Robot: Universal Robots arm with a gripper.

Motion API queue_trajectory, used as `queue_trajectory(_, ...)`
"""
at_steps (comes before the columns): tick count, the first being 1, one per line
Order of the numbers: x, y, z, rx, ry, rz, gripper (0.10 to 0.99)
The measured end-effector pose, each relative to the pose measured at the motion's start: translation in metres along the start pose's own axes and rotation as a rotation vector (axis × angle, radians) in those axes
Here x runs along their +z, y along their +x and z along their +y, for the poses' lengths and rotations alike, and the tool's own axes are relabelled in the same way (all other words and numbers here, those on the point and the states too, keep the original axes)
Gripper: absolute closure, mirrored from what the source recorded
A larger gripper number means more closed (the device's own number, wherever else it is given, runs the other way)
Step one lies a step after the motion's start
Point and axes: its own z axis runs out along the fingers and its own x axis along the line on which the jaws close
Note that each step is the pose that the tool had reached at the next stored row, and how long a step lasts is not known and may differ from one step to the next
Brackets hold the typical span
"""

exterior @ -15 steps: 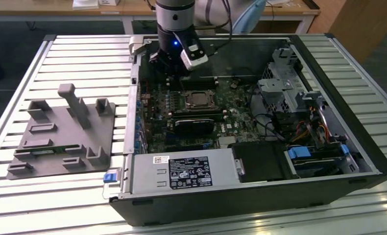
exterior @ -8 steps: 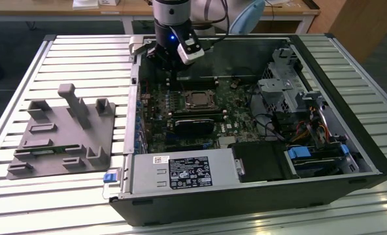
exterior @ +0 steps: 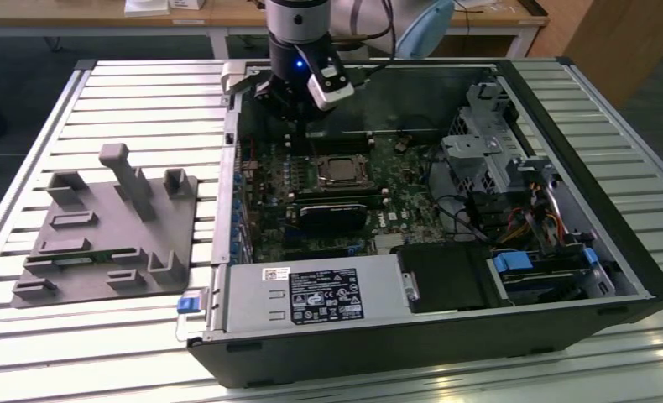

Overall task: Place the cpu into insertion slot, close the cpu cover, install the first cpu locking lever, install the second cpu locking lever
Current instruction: 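Install the first cpu locking lever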

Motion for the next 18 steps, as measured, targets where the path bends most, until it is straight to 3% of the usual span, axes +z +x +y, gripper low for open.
queue_trajectory(5, 0.0001, -0.0097, 0.0008, 0.000, -0.001, 0.0001, 0.980)
queue_trajectory(11, 0.0003, -0.0280, 0.0021, 0.000, -0.001, 0.0007, 0.980)
queue_trajectory(14, 0.0003, -0.0295, 0.0022, 0.000, -0.004, 0.0003, 0.980)
queue_trajectory(15, 0.0005, -0.0293, 0.0022, 0.000, -0.011, 0.0001, 0.980)
queue_trajectory(17, 0.0010, -0.0292, 0.0021, 0.000, -0.036, 0.0008, 0.980)
queue_trajectory(18, 0.0014, -0.0292, 0.0022, -0.001, -0.039, -0.0001, 0.980)
